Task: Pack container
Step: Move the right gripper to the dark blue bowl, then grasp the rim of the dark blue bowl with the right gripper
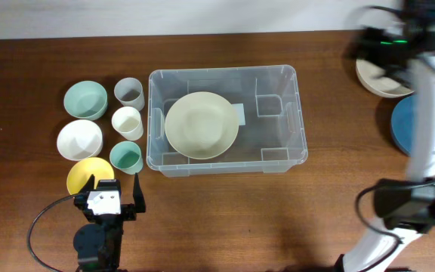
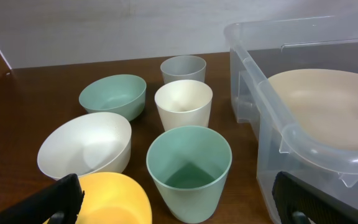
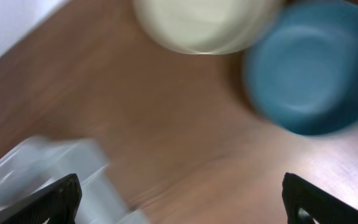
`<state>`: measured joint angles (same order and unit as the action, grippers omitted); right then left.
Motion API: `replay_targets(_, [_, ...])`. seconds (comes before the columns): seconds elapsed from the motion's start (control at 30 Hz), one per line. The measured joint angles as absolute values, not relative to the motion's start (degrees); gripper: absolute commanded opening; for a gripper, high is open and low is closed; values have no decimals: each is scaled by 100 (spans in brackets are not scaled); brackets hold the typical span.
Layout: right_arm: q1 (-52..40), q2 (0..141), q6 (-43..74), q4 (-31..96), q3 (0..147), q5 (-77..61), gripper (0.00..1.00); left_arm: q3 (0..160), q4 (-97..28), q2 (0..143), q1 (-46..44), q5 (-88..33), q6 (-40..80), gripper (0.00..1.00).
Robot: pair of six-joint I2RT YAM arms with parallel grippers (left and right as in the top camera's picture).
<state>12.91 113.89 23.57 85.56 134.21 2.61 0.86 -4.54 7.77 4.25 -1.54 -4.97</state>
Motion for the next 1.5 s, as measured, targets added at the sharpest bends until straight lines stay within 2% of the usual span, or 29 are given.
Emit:
replay_targets(0.2, [3048, 11393, 2598, 8414, 12652, -34, 99, 86, -454, 777, 425, -154, -497, 99])
replay_targets(0.37, [3815, 11395, 2676, 7526, 11421, -270, 99, 86, -454, 777, 425, -154, -497, 100])
replay_targets(0.67, [4084, 11402, 2823, 5929, 9618, -425, 99, 86, -454, 777, 425, -154, -497, 100])
replay_targets(1.37, [4438, 11402, 3433, 4528, 8235, -285, 99, 86, -454, 777, 425, -154, -497, 99])
replay_targets(1.43, [4438, 11402, 3430, 4445, 8138, -285, 93, 86, -454, 777, 425, -154, -497, 100])
replay_targets(1.47, [4438, 11406, 3441, 4434, 8099, -283, 83, 86, -454, 777, 425, -154, -497, 99])
replay_targets(1.5, [4438, 11406, 3446, 4423, 8068, -285, 77, 86, -454, 777, 425, -154, -497, 99])
